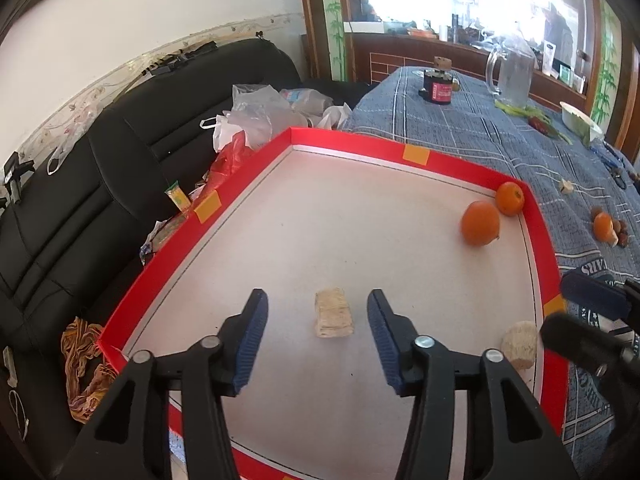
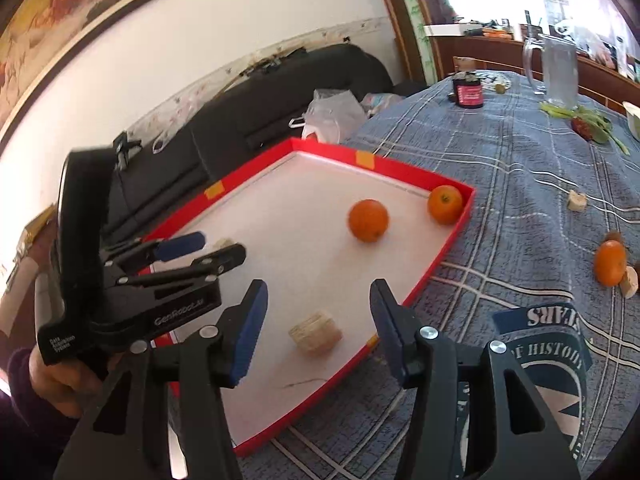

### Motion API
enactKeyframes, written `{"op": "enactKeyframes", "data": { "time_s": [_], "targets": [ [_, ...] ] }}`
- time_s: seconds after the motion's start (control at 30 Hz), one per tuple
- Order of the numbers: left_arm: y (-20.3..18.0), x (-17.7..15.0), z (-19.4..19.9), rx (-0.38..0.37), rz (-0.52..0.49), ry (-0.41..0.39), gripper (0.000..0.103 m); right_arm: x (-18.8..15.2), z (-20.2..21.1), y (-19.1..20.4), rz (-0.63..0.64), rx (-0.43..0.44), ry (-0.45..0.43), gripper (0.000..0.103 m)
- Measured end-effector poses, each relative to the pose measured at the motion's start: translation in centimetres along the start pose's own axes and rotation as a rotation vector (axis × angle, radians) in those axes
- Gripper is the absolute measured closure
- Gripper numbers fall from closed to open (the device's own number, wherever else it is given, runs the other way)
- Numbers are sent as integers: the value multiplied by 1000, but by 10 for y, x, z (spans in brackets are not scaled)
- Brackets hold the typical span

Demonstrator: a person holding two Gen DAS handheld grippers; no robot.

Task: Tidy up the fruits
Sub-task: 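Withdraw both tools from the red tray back toward the fruits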

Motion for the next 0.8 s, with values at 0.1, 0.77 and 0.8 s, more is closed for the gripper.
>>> {"op": "enactKeyframes", "data": {
  "time_s": [0.1,0.77,0.8],
  "targets": [
    [0,1,2,5,0,-7,41,3,2,-7,-34,-7,-10,46],
    [-8,4,16,23,-28,-36,21,14,20,-44,-119,-71,-61,42],
    [-8,5,17,24,-29,-42,20,15,23,-49,-127,-78,-69,42]
  ]
}}
Point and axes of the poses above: each gripper's, at about its wrist camera, not at the fingertips, and z roughly against the way its jaws point, y to its left, x to its top, the point moved 8 cm from there along -z, roughly the way its jaws point
